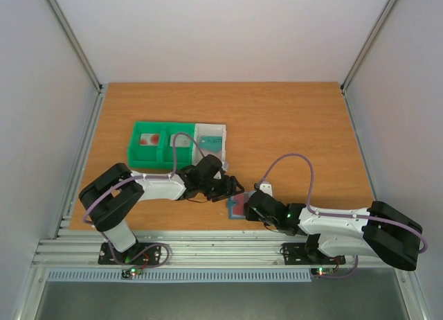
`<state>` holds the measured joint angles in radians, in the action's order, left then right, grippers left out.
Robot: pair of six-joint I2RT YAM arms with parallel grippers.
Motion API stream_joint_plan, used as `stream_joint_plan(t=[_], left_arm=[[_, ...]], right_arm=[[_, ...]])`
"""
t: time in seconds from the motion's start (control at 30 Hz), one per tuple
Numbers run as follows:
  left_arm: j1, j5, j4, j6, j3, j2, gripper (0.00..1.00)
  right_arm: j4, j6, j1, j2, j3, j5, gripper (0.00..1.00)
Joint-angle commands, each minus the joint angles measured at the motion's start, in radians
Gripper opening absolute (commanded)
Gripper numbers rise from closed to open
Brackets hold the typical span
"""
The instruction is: Take the credit cards out of the card holder
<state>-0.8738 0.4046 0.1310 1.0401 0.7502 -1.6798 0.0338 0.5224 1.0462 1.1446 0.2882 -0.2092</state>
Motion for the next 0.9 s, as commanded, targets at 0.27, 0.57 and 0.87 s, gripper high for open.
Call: stream_joint_plan(t=[0.27,0.57,0.87], left_arm=[[-0.015,-0.004,0.018,-0.02,0.02,0.008,0.69],[-0.015,0.011,0.04,-0.024,0.014,-0.036,0.69],[-0.022,0.054,0.113,0.004,-0.006,-0.05,0.69]], right_arm=[[0.074,0.007,-0.002,0.027,-0.015,0.003,0.18],[0.068,0.006,-0.002,0.028,-0.018,0.005,0.17],[0.045,0.005,-0.002,0.046,-0.021,0.01,0.17]])
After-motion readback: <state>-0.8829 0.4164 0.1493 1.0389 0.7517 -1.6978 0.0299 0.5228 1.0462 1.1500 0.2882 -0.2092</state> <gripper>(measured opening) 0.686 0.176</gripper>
